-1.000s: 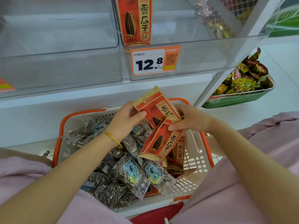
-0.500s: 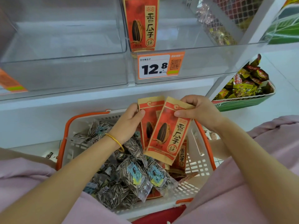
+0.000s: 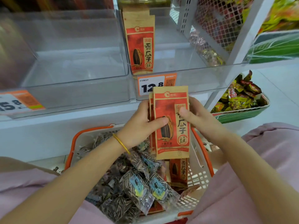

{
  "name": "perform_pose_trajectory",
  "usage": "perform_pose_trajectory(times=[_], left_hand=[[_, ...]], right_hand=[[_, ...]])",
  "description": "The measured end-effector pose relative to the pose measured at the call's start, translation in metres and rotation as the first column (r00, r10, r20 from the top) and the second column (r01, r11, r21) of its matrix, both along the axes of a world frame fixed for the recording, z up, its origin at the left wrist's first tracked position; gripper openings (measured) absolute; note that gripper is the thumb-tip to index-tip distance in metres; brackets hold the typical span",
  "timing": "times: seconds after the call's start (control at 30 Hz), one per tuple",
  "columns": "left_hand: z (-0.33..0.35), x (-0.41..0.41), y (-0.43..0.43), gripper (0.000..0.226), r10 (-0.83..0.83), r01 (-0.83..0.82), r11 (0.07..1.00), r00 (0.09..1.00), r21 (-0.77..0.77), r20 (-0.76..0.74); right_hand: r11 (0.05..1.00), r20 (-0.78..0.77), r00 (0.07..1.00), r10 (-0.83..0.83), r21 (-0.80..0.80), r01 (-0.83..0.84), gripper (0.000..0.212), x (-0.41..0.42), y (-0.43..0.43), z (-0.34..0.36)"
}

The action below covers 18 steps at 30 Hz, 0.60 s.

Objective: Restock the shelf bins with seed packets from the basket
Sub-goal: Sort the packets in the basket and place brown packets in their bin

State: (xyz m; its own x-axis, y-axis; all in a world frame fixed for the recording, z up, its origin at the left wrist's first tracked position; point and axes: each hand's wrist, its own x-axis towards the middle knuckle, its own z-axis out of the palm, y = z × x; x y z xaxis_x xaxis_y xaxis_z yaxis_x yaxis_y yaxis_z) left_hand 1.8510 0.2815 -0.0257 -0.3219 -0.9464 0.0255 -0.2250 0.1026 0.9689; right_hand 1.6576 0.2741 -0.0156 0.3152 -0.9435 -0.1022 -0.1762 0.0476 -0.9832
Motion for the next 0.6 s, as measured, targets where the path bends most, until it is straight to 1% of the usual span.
perform_pose_trajectory(times=[0.03,0.07,0.1,0.17,0.2,0.23,0.27,0.3,0.33,0.37,0.4,0.43,0.47,0.5,0.53,0.57,0.6], left_hand=[[0.013,-0.002,-0.003,0.055,-0.013,0.012,0.999,1.000,-0.036,-0.017],[0.025,-0.004,-0.007,0.054,-0.030,0.029,0.997,0.999,-0.069,-0.018],[0.037,-0.006,-0.011,0.053,-0.047,0.046,0.994,0.999,-0.103,-0.010],[0.064,-0.008,-0.022,0.045,-0.039,0.038,0.982,0.999,-0.183,-0.003],[0.078,-0.008,-0.027,0.041,-0.003,-0.001,0.975,1.000,-0.223,-0.016],[0.090,-0.005,-0.032,0.041,0.061,-0.067,0.959,0.998,-0.275,-0.032],[0.099,0.000,-0.039,0.041,0.160,-0.153,0.916,0.987,-0.371,-0.012],[0.104,0.007,-0.048,0.043,0.283,-0.223,0.840,0.958,-0.494,0.050],[0.107,0.015,-0.057,0.050,0.399,-0.240,0.758,0.906,-0.607,0.141],[0.107,0.022,-0.065,0.059,0.492,-0.221,0.702,0.838,-0.677,0.236],[0.104,0.030,-0.072,0.065,0.546,-0.198,0.692,0.773,-0.694,0.324],[0.101,0.036,-0.077,0.069,0.559,-0.188,0.718,0.730,-0.670,0.393],[0.098,0.040,-0.081,0.072,0.545,-0.183,0.755,0.710,-0.630,0.446],[0.093,0.043,-0.083,0.074,0.517,-0.169,0.789,0.702,-0.591,0.490],[0.089,0.044,-0.085,0.077,0.492,-0.145,0.813,0.691,-0.564,0.530],[0.086,0.045,-0.086,0.079,0.473,-0.119,0.828,0.674,-0.549,0.568],[0.083,0.046,-0.088,0.081,0.466,-0.095,0.834,0.651,-0.543,0.600]], right_hand=[[0.994,0.042,0.994,0.106,0.037,-0.107,0.059,-0.003,0.004,0.005],[0.983,0.057,0.982,0.179,0.027,-0.181,0.058,-0.004,0.005,0.008],[0.977,0.074,0.974,0.213,0.000,-0.213,0.057,-0.003,0.006,0.016],[0.979,0.161,0.966,0.201,-0.044,-0.197,0.053,0.000,-0.003,0.039],[0.982,0.220,0.958,0.186,-0.057,-0.177,0.049,-0.001,-0.012,0.051],[0.984,0.269,0.947,0.175,-0.075,-0.160,0.046,0.000,-0.022,0.065],[0.985,0.287,0.944,0.163,-0.103,-0.139,0.045,0.001,-0.034,0.077],[0.985,0.277,0.950,0.144,-0.130,-0.111,0.046,0.004,-0.048,0.087],[0.985,0.252,0.960,0.119,-0.154,-0.081,0.049,0.008,-0.063,0.096],[0.985,0.221,0.971,0.086,-0.166,-0.049,0.055,0.015,-0.079,0.102],[0.985,0.187,0.980,0.063,-0.171,-0.030,0.067,0.023,-0.092,0.106],[0.986,0.152,0.987,0.052,-0.165,-0.026,0.081,0.032,-0.103,0.108],[0.988,0.125,0.990,0.066,-0.146,-0.047,0.094,0.038,-0.115,0.106],[0.990,0.101,0.991,0.091,-0.116,-0.079,0.103,0.043,-0.127,0.099],[0.990,0.083,0.990,0.117,-0.093,-0.109,0.105,0.049,-0.136,0.091],[0.990,0.039,0.992,0.119,-0.084,-0.116,0.098,0.054,-0.142,0.084],[0.990,-0.017,0.994,0.110,-0.087,-0.111,0.086,0.058,-0.146,0.078]])
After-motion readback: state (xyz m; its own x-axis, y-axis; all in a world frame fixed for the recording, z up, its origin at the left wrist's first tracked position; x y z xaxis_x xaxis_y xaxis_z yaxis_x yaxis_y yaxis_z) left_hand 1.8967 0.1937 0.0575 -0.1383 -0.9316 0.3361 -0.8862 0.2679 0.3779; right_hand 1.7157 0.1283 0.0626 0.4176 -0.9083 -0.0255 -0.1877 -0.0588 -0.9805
